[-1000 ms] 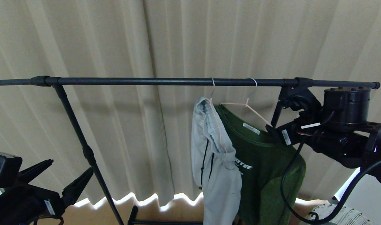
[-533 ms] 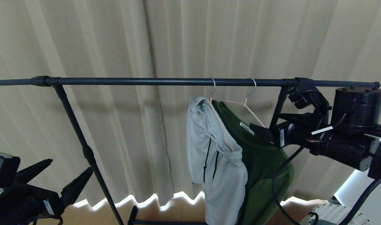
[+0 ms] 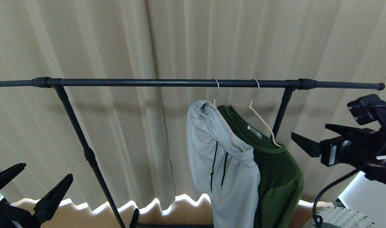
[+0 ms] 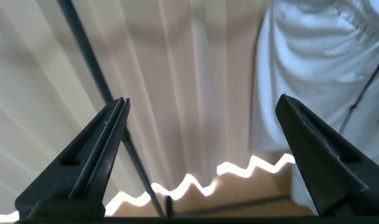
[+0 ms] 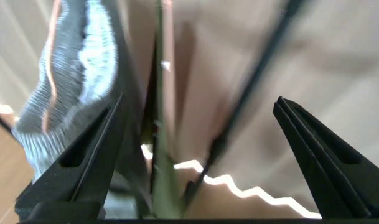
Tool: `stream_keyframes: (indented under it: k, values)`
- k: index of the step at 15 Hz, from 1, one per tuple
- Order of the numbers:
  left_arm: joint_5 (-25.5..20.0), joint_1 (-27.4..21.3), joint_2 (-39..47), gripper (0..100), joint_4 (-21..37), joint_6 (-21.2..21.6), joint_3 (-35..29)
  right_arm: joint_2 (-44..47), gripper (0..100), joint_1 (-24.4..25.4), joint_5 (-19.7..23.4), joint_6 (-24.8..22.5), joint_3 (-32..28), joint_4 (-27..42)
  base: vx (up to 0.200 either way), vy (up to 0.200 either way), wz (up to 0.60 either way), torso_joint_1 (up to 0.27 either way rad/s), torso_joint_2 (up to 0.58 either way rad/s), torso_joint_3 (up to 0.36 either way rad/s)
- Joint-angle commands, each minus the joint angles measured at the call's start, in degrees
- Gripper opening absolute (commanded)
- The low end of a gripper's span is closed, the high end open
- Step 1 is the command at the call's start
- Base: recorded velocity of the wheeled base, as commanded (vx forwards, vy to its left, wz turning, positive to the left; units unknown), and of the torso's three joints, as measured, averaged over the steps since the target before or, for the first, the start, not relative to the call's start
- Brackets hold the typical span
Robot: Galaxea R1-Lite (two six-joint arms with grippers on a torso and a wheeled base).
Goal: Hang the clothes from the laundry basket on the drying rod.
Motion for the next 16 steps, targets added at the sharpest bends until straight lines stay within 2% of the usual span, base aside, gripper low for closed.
stream_keyframes:
  k: [1,3,4,5,6,7,8,10,11,12,14,16]
  values:
    - [2.98,2.54,-17.04,100,16.81,1.47,-1.8,-10.85,100,-3.37,-1.64,0.29,4.91,4.04,0.0,0.0,0.0,0.0,0.0,0.0]
    - [3.06,4.73,-28.9,100,36.59,0.15,-7.51,-16.91,100,-7.15,-1.91,0.38,7.55,8.78,0.0,0.0,0.0,0.0,0.0,0.0]
    - [3.06,5.52,-32.33,100,42.92,-0.64,-9.36,-18.67,100,-8.29,-1.91,0.38,8.34,10.81,0.0,0.0,0.0,0.0,0.0,0.0]
    - [2.98,7.63,-40.06,100,56.71,-2.05,-13.14,-23.41,100,-11.54,-1.99,0.38,9.74,16.17,0.0,0.0,0.0,0.0,0.0,0.0]
    - [2.98,8.86,-44.81,100,63.92,-2.31,-14.63,-26.67,100,-13.39,-2.08,0.38,10.62,20.03,0.0,0.0,0.0,0.0,0.0,0.0]
    - [2.98,9.48,-48.15,100,67.79,-2.58,-15.07,-29.48,100,-14.35,-2.17,0.38,11.24,23.02,0.0,0.0,0.0,0.0,0.0,0.0]
    - [2.98,10.62,-51.66,100,70.07,-2.66,-14.98,-34.23,100,-15.67,-2.61,0.38,11.85,27.33,0.0,0.0,0.0,0.0,0.0,0.0]
    - [2.89,11.15,-52.72,100,69.9,-6.27,-14.37,-42.84,100,-18.4,-4.9,0.29,11.76,36.29,0.0,0.0,0.0,0.0,0.0,0.0]
    - [2.8,11.15,-52.72,100,69.9,-6.71,-14.37,-43.45,100,-18.57,-5.07,0.29,11.85,37.0,0.0,0.0,0.0,0.0,0.0,0.0]
    - [2.63,11.15,-52.72,100,69.02,-9.08,-13.05,-49.96,100,-19.45,-5.42,0.29,11.85,42.97,0.0,0.0,0.0,0.0,0.0,0.0]
    - [1.92,11.06,-52.72,100,61.02,-9.52,-5.32,-61.65,100,-21.3,-5.51,0.2,11.41,54.31,0.0,0.0,0.0,0.0,0.0,0.0]
    - [-1.59,11.06,-52.72,100,56.54,-9.26,-2.06,-67.8,100,-23.23,-5.51,0.11,11.5,59.76,0.0,0.0,0.0,0.0,0.0,0.0]
